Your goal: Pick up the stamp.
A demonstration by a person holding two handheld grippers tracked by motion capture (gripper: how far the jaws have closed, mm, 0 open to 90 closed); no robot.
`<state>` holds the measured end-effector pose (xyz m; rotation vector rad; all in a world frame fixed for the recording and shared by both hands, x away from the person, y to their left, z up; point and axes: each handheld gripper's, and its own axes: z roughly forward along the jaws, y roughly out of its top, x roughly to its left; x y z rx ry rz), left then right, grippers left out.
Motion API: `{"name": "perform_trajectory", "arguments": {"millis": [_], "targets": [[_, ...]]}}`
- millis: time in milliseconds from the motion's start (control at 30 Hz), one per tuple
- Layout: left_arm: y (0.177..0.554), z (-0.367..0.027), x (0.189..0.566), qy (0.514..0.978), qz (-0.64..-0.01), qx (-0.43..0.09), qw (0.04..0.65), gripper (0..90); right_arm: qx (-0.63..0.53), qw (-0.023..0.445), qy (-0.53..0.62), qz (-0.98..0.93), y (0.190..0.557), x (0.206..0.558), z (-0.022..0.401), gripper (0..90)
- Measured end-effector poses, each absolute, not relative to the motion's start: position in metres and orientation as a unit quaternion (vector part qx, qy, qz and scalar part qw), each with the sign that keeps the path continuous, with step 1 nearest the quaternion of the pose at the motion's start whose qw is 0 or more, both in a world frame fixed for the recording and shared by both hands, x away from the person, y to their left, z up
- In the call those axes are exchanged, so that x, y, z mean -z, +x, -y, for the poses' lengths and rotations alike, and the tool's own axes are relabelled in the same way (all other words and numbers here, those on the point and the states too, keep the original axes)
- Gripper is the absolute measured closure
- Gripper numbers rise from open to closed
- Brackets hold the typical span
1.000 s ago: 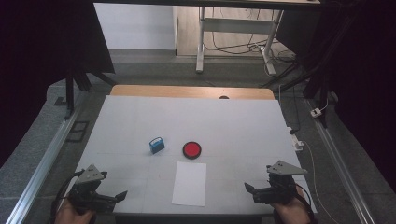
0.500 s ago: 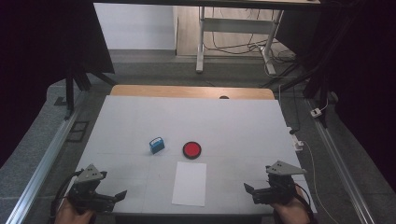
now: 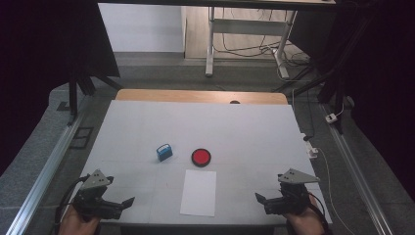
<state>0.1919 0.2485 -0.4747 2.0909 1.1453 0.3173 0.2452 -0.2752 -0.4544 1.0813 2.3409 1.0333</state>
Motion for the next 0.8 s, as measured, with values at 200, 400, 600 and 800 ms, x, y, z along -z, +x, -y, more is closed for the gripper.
{"name": "perform_trajectory", "arguments": {"millis": [200,400,600,800], "targets": [[0.199,-0.246,0.475,0.813,-0.436,-0.119,0.366,0.0,-0.366,0.181,0.380,-0.830,0.245,0.455,0.275,0.0],[0.207,-0.244,0.476,0.816,-0.430,-0.112,0.369,0.0,-0.365,0.179,0.379,-0.831,0.245,0.455,0.274,0.0],[0.215,-0.242,0.480,0.820,-0.419,-0.100,0.376,0.0,-0.363,0.179,0.378,-0.833,0.245,0.455,0.274,0.0],[0.221,-0.241,0.482,0.821,-0.407,-0.105,0.386,0.0,-0.362,0.178,0.375,-0.835,0.245,0.455,0.274,0.0]]}}
